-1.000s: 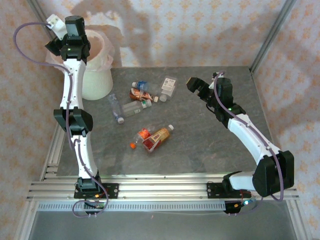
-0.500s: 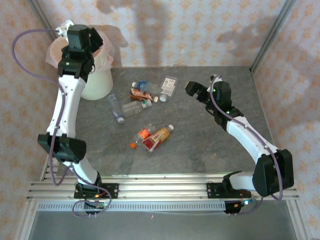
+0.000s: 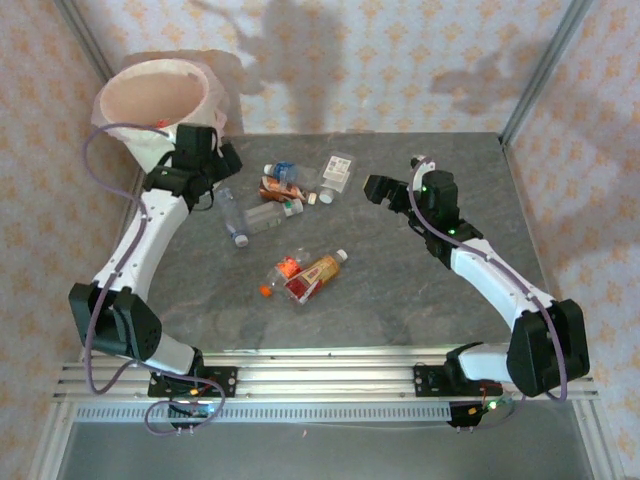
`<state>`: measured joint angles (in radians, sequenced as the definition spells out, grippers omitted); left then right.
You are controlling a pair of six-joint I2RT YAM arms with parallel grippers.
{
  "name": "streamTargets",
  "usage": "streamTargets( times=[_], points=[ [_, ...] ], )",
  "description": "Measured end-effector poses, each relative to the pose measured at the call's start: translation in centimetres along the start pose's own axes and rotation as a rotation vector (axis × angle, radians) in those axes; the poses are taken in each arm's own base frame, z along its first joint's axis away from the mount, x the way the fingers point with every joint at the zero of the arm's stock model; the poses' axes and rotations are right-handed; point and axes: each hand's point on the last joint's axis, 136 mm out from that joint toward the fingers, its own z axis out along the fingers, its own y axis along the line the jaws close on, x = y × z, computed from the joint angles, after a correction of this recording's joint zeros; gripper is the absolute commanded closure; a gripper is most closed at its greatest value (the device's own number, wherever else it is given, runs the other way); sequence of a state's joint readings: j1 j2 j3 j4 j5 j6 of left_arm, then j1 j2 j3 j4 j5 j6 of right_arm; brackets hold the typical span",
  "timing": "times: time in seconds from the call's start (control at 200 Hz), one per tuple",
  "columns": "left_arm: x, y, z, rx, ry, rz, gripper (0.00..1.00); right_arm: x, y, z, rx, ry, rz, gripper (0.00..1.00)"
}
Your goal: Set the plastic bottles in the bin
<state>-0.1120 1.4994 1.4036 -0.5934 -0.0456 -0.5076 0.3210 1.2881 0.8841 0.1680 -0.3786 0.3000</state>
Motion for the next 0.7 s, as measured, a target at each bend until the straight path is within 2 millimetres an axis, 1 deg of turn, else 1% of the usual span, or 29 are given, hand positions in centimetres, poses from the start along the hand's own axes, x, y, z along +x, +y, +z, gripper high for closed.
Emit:
streamTargets(
  times=[0.12,0.165,0.235,0.335,0.44,0.57,0.701],
  points=[
    [5.4,1.3,3.6,-0.041,0.143,0.015,0.05,-0.3,0.7,-0.1,-0.038,-0.015,-0.031,0.01],
    [6.9,1.7,4.9,-0.065,0.181,0.022,0.05,-0.3,0.9,-0.2,-0.05,-0.016,-0.041,0.01],
    [8.7,2.3,6.7,-0.099,0.23,0.032,0.05,-0.2,1.2,-0.3,-0.067,-0.017,-0.056,0.01],
    [10.1,2.7,9.1,-0.133,0.265,0.039,0.05,0.1,1.6,-0.4,-0.085,-0.012,-0.081,0.01],
    [11.1,3.5,11.1,-0.176,0.276,0.035,0.09,0.2,1.8,-0.7,-0.092,-0.013,-0.1,0.01],
    [11.7,4.4,13.1,-0.218,0.27,0.007,0.11,0.1,2.0,-1.3,-0.097,-0.021,-0.114,0.01],
    [12.0,5.1,14.5,-0.246,0.266,-0.019,0.13,-0.2,2.3,-1.6,-0.103,-0.034,-0.132,0.01]
  ],
)
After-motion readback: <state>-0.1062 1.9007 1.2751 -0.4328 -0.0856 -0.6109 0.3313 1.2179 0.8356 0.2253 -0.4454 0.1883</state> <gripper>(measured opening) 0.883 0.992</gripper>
